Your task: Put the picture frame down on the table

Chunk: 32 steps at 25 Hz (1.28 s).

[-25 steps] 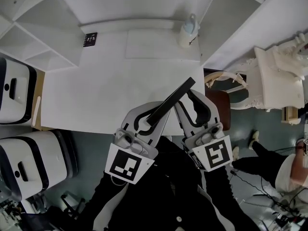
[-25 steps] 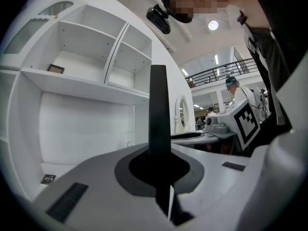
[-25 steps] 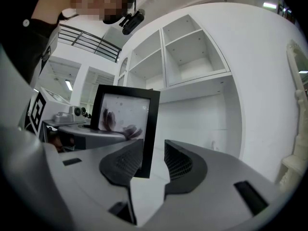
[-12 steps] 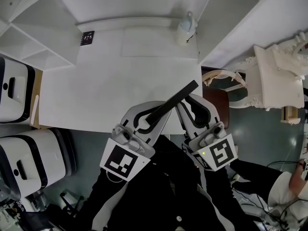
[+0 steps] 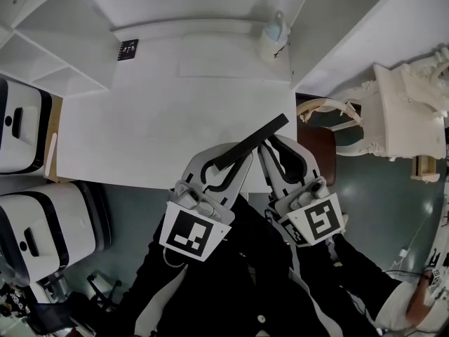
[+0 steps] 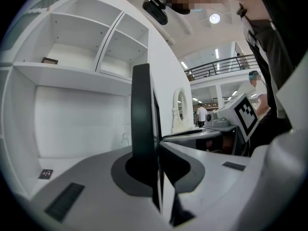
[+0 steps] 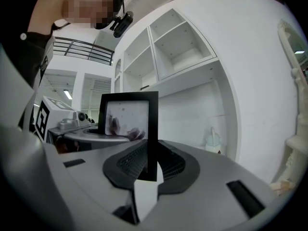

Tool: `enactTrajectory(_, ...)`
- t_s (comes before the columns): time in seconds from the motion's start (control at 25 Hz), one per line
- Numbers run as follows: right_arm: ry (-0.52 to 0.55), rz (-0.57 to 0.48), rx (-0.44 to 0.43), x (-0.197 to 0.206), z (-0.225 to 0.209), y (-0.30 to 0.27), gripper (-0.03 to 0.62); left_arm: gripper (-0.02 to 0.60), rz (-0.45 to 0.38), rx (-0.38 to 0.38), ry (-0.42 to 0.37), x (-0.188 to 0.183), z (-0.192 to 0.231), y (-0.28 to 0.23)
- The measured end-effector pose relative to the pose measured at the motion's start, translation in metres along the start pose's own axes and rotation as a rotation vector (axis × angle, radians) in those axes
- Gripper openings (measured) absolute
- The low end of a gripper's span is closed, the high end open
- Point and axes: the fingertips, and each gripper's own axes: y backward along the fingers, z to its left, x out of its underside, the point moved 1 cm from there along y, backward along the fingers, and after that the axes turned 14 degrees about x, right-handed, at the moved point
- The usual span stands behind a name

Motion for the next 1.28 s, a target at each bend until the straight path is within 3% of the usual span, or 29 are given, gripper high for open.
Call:
enactTrajectory(0.32, -0.025, 0.089, 0.069, 0.024, -0.011, -0.004, 0.067, 0.113, 0.017, -0.075, 0.095, 0.02, 0.013, -0.003)
enactTrajectory(0.64, -0.041, 0.18, 0.187, 0.051, -0.029, -0.012, 0.067, 0.16, 0.055, -0.08, 0.159, 0.053, 0.026, -0.018)
enactTrajectory(1.28, -0.084, 0.463, 0.339, 0.138, -0.06, -0.031, 0.067, 0.193, 0.219, -0.064, 0.375, 0.152, 0.039, -0.056)
